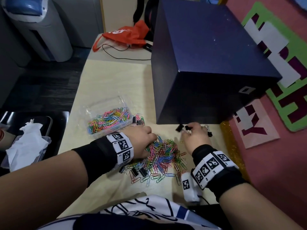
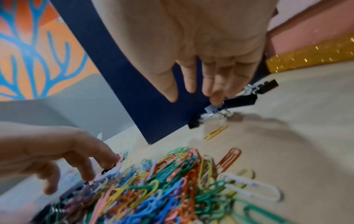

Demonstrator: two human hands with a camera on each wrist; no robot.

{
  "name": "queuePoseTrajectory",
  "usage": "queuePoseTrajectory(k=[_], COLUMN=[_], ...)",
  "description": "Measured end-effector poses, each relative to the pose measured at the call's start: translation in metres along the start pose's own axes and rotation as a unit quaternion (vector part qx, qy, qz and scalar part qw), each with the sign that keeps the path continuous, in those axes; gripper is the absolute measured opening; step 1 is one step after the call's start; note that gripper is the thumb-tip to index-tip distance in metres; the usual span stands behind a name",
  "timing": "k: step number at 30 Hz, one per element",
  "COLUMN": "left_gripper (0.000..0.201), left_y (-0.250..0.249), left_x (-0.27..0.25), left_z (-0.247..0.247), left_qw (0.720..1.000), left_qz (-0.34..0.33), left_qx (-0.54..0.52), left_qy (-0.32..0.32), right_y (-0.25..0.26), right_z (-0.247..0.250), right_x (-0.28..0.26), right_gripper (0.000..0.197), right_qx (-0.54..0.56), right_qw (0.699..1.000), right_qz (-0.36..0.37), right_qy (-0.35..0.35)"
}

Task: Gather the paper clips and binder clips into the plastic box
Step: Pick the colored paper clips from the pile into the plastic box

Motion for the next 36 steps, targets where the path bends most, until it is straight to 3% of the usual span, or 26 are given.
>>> queuePoseTrajectory(k=[3,6,9,10,13,16,21,24,27,31,34,36], left_gripper=[0.087,0.097,0.087,0.076,0.043,0.026,0.018,0.017,0.018,0.033,0.023,0.018], left_y=[0.002,-0.001,-0.009,-0.013,-0.025,-0.033,-0.037,-0.033,-0.038,-0.049,-0.056,-0.058], left_x=[-0.001,-0.005,-0.009,-0.01,-0.013,-0.011,-0.011,-0.011,-0.014,-0.021,-0.02,-0.021], left_z=[-0.01,-0.01,-0.014,-0.019,-0.042,-0.051,-0.054,-0.051,-0.047,-0.059,-0.06,-0.057], left_qw=[0.999,0.997,0.996,0.994,0.984,0.983,0.982,0.986,0.987,0.975,0.973,0.973], left_qz=[0.034,0.04,0.026,0.013,-0.014,-0.053,-0.095,-0.096,-0.125,-0.169,-0.195,-0.203], left_qx=[0.03,0.061,0.062,0.056,0.065,0.099,0.117,0.098,0.051,0.061,0.063,0.069], left_qy=[0.031,0.033,0.064,0.093,0.168,0.142,0.112,0.097,0.085,0.128,0.103,0.083], right_y=[-0.003,-0.003,-0.005,-0.005,-0.002,0.014,0.016,0.007,0.006,0.01,0.003,-0.007], right_z=[-0.023,-0.04,-0.06,-0.063,-0.071,-0.065,-0.05,-0.034,-0.037,-0.042,-0.047,-0.056], right_x=[-0.009,-0.037,-0.064,-0.066,-0.058,-0.05,-0.036,-0.029,-0.032,-0.036,-0.044,-0.056], right_gripper=[0.045,0.045,0.021,0.024,0.027,0.017,0.016,0.035,0.043,0.037,0.013,0.026], right_qx=[-0.203,-0.398,-0.453,-0.471,-0.479,-0.439,-0.38,-0.352,-0.364,-0.34,-0.435,-0.463], right_qw=[0.969,0.871,0.801,0.789,0.803,0.847,0.895,0.914,0.908,0.913,0.851,0.817], right_qz=[-0.009,0.056,0.106,0.104,0.105,0.124,0.079,0.035,0.047,0.063,0.084,0.094], right_qy=[0.138,0.283,0.378,0.381,0.34,0.272,0.221,0.199,0.203,0.216,0.281,0.33])
Point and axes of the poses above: each hand's wrist, its own x-axis towards the middle knuckle, its own z-axis out of the back of the hand, y = z × x, the point moved 9 cm from there along x, towards the middle knuckle, and after that the axes turned 13 degrees about -x, right-handed, at the moved point
